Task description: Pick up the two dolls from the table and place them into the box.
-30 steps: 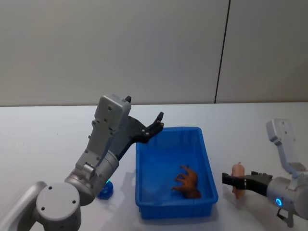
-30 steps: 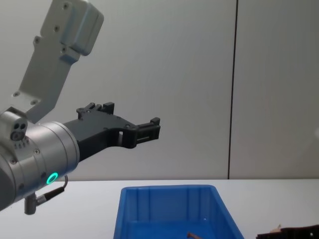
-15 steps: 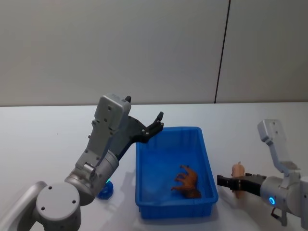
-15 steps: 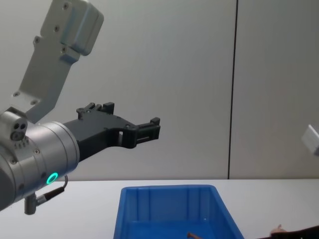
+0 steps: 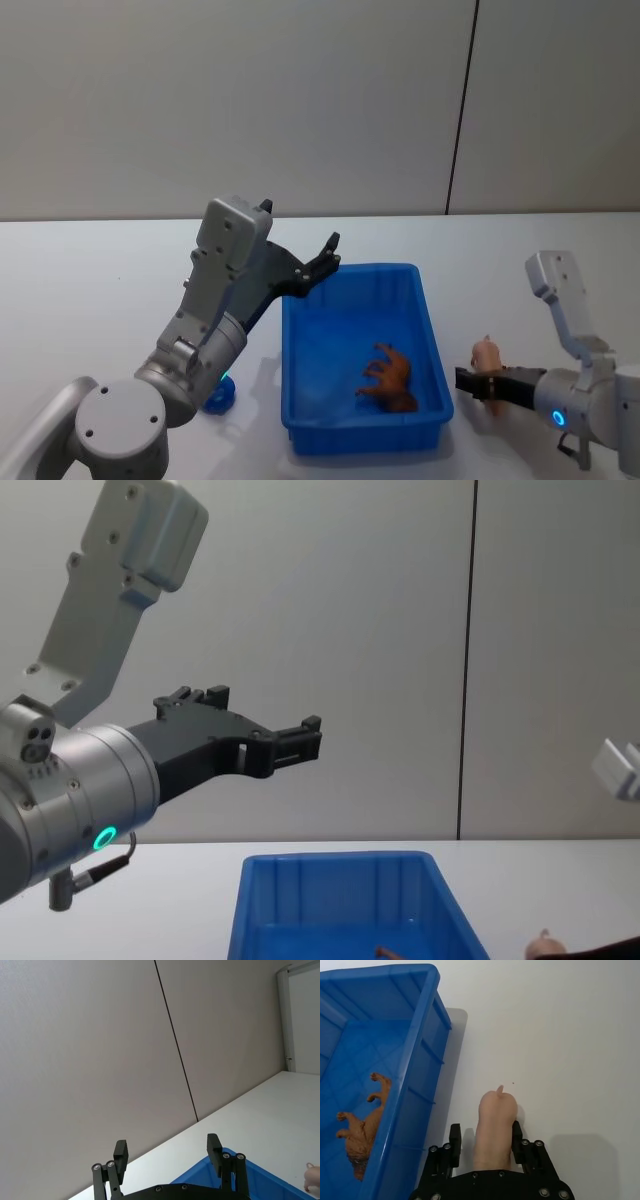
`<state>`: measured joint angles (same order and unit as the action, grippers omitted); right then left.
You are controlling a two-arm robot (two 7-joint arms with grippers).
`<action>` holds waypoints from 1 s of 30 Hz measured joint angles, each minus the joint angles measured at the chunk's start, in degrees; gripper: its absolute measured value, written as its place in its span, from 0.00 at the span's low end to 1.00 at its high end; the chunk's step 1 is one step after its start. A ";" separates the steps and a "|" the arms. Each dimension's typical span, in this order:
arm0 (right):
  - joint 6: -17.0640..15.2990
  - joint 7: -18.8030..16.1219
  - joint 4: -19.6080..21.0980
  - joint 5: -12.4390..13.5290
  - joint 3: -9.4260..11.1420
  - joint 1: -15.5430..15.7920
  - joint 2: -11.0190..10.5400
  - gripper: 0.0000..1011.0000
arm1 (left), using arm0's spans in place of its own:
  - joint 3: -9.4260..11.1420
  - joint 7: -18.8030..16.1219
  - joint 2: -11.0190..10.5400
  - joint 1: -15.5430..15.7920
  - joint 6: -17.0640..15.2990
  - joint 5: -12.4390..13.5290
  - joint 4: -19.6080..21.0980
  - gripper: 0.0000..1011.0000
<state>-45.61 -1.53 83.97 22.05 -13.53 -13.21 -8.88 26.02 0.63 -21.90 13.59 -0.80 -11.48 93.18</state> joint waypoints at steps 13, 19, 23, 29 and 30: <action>0.68 -0.07 0.13 -0.62 -0.08 -0.02 0.05 0.36 | 0.00 0.00 0.00 0.00 0.00 0.00 0.00 0.99; 2.88 0.47 1.37 -1.61 0.00 0.49 -0.17 0.36 | 0.00 0.00 0.00 0.00 0.00 0.00 0.00 0.99; 4.86 1.03 2.64 -2.54 0.05 0.88 -0.38 0.36 | 0.00 0.00 0.00 0.00 0.00 0.00 0.00 0.99; 7.82 1.31 4.54 -4.00 0.09 1.29 -0.69 0.36 | 0.00 0.00 0.00 0.00 0.00 0.00 0.00 0.99; 8.17 1.28 4.79 -4.16 0.09 1.31 -0.72 0.36 | 0.00 0.00 0.00 0.00 0.00 0.00 0.00 0.99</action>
<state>-37.45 -0.25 88.76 17.89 -13.44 -11.89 -9.60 26.02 0.63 -21.89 13.59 -0.79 -11.48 93.18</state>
